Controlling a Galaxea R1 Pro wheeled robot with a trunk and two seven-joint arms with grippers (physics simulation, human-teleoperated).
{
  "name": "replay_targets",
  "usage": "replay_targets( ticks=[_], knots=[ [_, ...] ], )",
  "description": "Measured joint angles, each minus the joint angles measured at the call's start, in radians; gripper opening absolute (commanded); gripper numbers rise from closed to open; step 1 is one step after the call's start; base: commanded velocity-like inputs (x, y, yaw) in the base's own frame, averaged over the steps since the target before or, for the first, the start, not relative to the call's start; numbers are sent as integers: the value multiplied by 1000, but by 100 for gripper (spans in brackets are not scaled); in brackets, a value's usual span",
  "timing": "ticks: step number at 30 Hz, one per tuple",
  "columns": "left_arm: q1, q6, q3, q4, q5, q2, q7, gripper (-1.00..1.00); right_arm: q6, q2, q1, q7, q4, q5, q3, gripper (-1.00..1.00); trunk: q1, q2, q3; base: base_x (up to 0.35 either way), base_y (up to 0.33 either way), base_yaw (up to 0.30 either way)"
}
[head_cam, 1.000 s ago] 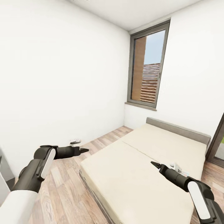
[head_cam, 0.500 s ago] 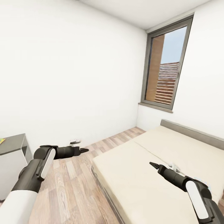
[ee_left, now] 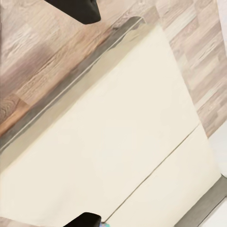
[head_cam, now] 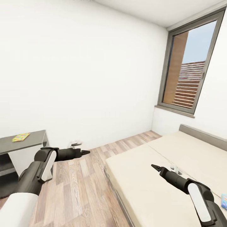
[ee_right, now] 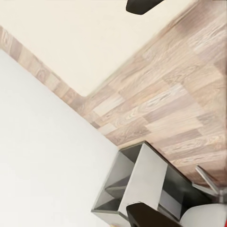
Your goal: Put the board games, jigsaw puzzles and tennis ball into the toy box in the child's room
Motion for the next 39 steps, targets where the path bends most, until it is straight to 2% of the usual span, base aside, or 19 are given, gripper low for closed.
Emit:
replay_targets(
  ticks=[12, 23, 39],
  knots=[
    [0, 0, -2, -1, 0, -1, 0, 100, 0, 1, 0, 1, 1, 0, 2, 100, 0, 0, 0, -99, -62, 285],
    [0, 0, -2, -2, 1, -3, 0, 100, -1, 1, 0, 2, 0, 0, 1, 100, 0, 0, 0, -121, -6, 86],
    [0, 0, -5, -3, 2, -5, 0, 100, -1, 1, 0, 3, 0, 0, 3, 100, 0, 0, 0, -94, -48, 241]
  ],
)
